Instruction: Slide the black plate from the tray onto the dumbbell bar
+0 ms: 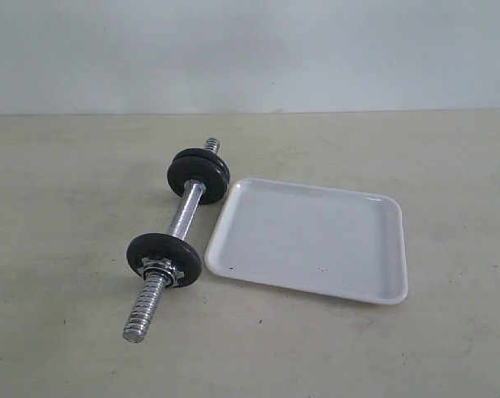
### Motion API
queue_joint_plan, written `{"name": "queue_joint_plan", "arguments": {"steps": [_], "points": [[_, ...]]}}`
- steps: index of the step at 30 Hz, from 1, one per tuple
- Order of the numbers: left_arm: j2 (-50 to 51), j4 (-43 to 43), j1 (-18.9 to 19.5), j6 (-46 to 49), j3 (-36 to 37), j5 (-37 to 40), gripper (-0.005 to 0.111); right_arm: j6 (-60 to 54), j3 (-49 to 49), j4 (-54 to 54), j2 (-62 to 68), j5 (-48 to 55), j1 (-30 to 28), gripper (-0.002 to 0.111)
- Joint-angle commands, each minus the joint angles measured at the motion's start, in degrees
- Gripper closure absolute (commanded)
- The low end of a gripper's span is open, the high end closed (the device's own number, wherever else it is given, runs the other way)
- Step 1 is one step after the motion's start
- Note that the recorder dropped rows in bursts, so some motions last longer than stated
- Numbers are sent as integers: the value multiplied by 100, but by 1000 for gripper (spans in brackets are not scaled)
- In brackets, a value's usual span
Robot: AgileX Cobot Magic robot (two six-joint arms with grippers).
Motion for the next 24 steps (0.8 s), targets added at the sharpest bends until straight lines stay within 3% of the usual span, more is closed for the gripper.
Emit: {"name": "queue_joint_plan", "arguments": {"steps": [1, 5, 11, 24], "points": [[-11, -5, -28, -51, 23, 8, 102, -170, 9, -108, -754, 664, 13, 109], [-11, -5, -28, -51, 23, 8, 102, -245, 9, -108, -1574, 1416, 13, 109], [-11, -5, -28, -50, 23, 8, 102, -245, 9, -108, -1594, 2685, 13, 109], [-11, -5, -28, -50, 23, 8, 102, -337, 73, -108, -1594, 2548, 13, 109]]}}
